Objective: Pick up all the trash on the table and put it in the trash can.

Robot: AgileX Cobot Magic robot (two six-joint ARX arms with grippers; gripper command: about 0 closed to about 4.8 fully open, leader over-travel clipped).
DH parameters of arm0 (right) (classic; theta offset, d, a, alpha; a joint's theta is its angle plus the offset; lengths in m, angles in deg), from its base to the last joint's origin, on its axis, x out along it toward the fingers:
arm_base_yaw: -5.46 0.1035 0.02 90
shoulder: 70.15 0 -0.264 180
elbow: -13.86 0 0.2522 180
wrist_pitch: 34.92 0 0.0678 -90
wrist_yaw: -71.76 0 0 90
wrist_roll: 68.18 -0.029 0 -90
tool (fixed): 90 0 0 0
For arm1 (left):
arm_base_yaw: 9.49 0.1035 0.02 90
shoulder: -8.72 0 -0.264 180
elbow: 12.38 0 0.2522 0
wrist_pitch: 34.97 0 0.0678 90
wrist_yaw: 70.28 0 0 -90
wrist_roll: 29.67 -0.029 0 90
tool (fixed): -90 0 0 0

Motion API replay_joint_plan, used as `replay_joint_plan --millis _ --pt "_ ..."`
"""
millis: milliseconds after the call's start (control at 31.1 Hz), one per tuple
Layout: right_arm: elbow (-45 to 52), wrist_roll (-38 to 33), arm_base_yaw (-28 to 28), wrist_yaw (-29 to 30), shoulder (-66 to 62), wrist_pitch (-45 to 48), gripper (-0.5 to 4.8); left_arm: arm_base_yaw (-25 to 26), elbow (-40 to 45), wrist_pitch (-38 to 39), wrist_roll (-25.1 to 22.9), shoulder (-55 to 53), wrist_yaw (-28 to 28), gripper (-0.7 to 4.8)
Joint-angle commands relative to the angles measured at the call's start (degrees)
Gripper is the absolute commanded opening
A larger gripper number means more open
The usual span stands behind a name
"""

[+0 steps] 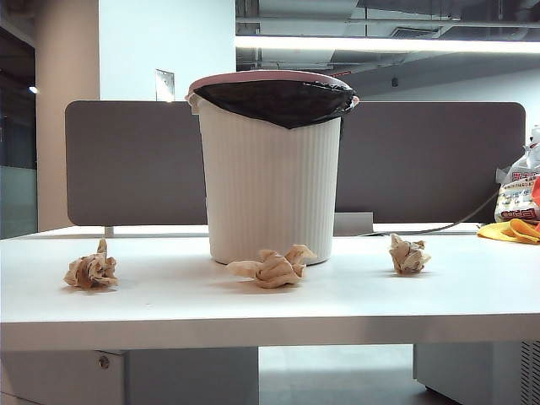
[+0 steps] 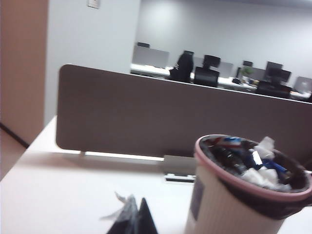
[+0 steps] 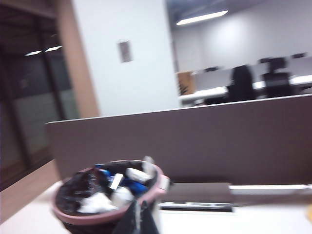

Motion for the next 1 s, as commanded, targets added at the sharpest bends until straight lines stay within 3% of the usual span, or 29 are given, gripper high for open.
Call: replay_joint_plan --millis 32,129,225,418,547,707,997 --pt "-6.2 0.1 2.1 5.4 -5.9 -4.7 -0.07 0.0 -5.0 2.7 -1.7 -4.0 -4.9 -0.05" --pt "-10.2 0.9 5.6 9.0 -11.1 -8.0 -0.07 0.0 -7.5 8.1 -5.2 -7.0 -6.7 -0.05" --pt "-11.1 0.9 12.1 7.9 -15.0 -8.2 -0.07 0.0 -7.8 12.7 -5.3 -8.6 -6.4 -0.05" --pt "-11.1 3.7 32.9 -8.4 -22.2 -8.7 -0.07 -0.3 -7.6 14.4 -7.9 -16.3 -5.2 -0.05" --pt "-11.1 6.4 43.7 -10.2 -28.1 -7.4 -0.07 -3.4 -7.6 13.3 -7.9 -23.2 -0.2 -0.05" --pt "-12.1 2.1 48.2 -7.5 -34.4 -5.9 -0.07 -6.2 -7.6 14.1 -7.7 -31.6 -1.6 -0.05" --pt "-13.1 -1.1 44.4 2.0 -36.0 -3.0 -0.07 -8.8 -7.6 16.7 -7.8 -42.7 -1.2 -0.05"
